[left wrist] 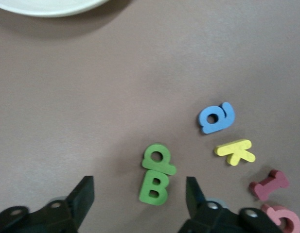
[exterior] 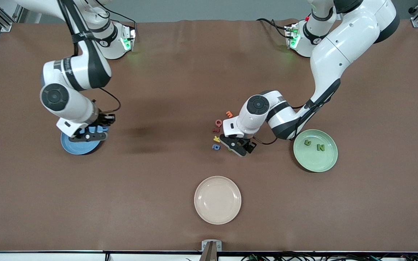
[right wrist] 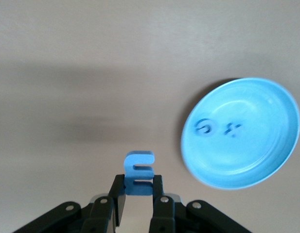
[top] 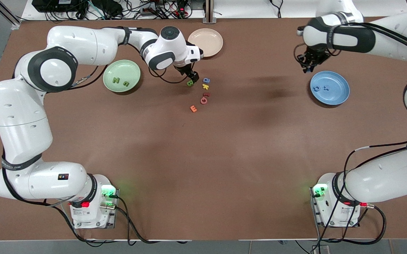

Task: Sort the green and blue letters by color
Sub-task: 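Drop the blue m on the blue plate while the left gripper grasps the green B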

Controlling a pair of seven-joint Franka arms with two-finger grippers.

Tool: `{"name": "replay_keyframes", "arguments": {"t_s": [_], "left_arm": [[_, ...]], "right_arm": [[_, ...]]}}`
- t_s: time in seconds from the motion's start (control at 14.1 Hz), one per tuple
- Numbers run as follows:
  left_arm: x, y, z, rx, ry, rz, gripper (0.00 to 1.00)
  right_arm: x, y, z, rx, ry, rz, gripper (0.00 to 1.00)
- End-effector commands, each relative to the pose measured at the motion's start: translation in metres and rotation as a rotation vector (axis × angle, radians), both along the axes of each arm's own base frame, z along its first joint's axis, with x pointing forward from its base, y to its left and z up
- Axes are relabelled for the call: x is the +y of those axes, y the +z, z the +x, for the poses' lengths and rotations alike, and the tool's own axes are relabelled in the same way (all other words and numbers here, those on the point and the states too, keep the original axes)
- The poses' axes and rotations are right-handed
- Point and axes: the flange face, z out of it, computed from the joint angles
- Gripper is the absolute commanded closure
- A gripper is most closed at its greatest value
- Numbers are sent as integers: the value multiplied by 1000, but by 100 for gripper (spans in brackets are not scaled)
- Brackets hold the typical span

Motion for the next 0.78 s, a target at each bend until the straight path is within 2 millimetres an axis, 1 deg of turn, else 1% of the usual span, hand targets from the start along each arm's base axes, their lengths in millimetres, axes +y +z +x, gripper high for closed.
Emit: {"name": "replay_keyframes", "arguments": {"t_s": [0.0, 0.14, 0.21, 0.35, 0.43, 0.5, 0.57, 0.71], "left_arm": [[-1, -8, 1, -16, -20, 14, 30], [-4, -9, -1, -15, -26, 17, 33], [-6, -11, -4, -12, -30, 19, 33], [-6, -18, -6, -6, -32, 27, 33], [-8, -18, -7, -7, -34, 27, 34], [-11, -18, -9, -7, -38, 27, 39], [-11, -18, -9, -6, -37, 27, 42], [-10, -19, -9, -4, -29, 28, 53]], "right_arm": [[-63, -27, -25, -51, 108, 32, 100], [-105, -47, -35, -74, 137, 45, 100], [-120, -54, -40, -64, 133, 50, 100], [-123, -66, -44, -37, 136, 53, 96], [-123, -73, -44, -27, 136, 55, 89], [-124, -75, -43, -26, 121, 55, 63], [-126, -79, -42, -25, 109, 54, 1], [-132, -79, -42, -35, 79, 57, 0]]}}
